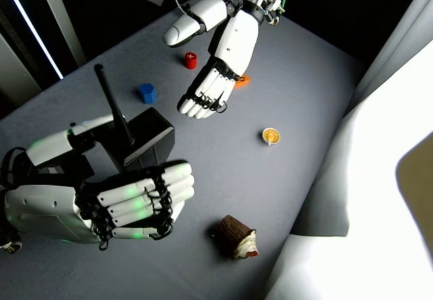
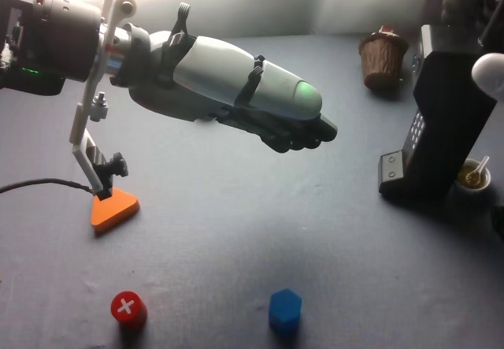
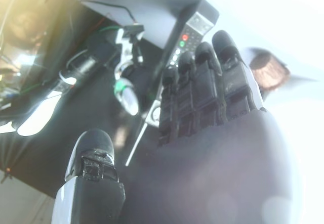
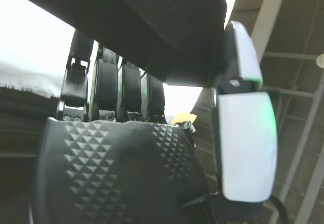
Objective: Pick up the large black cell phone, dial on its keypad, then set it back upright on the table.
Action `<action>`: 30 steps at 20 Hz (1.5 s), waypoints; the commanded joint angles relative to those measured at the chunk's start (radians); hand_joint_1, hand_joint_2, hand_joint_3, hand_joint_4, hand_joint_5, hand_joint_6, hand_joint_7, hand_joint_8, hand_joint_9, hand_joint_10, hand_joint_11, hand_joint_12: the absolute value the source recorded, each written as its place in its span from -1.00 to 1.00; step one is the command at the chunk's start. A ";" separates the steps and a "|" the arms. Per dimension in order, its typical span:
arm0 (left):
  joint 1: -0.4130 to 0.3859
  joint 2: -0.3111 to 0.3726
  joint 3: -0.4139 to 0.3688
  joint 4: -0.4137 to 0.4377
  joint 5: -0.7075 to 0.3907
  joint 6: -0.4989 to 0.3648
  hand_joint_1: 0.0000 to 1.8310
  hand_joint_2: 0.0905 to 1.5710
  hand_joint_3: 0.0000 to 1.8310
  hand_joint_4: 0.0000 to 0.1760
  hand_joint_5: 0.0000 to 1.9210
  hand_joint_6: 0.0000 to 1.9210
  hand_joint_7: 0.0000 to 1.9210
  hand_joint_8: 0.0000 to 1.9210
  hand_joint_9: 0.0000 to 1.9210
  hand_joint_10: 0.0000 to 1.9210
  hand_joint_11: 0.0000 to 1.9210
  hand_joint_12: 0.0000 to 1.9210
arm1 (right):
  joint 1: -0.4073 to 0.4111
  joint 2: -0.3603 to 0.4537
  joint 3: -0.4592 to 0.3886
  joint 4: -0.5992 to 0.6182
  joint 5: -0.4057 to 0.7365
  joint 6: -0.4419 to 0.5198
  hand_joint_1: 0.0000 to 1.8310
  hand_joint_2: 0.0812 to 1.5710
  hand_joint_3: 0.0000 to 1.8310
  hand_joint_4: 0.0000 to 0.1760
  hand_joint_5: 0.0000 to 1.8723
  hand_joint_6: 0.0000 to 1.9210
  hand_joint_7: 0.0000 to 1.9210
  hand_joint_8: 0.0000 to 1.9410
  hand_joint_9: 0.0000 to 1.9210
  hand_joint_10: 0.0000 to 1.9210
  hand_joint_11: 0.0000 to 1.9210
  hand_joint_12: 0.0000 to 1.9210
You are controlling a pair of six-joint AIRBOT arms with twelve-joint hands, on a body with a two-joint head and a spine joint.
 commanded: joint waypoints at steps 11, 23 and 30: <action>-0.024 0.001 0.001 -0.076 -0.011 -0.007 -0.96 0.48 -1.00 -0.98 -0.77 -1.00 -0.77 -1.00 -0.81 -1.00 -1.00 -0.49 | 0.001 0.027 0.004 0.018 0.130 0.009 -0.84 0.03 -1.00 0.05 -1.00 -1.00 -1.00 -1.00 -1.00 -1.00 -1.00 -1.00; -0.029 0.003 -0.016 -0.068 -0.011 -0.007 -0.99 0.48 -1.00 -0.93 -0.78 -1.00 -0.80 -1.00 -0.83 -1.00 -1.00 -0.44 | -0.039 0.176 -0.112 0.000 0.163 -0.008 -1.00 0.06 -0.99 0.16 -1.00 -1.00 -1.00 -1.00 -1.00 -1.00 -1.00 -1.00; -0.028 0.018 -0.008 -0.058 -0.013 -0.018 -1.00 0.48 -1.00 -0.93 -0.79 -1.00 -0.79 -0.99 -0.83 -1.00 -1.00 -0.46 | -0.101 0.385 -0.241 -0.036 0.261 -0.142 -0.95 0.05 -1.00 0.26 -1.00 -1.00 -1.00 -1.00 -1.00 -1.00 -1.00 -1.00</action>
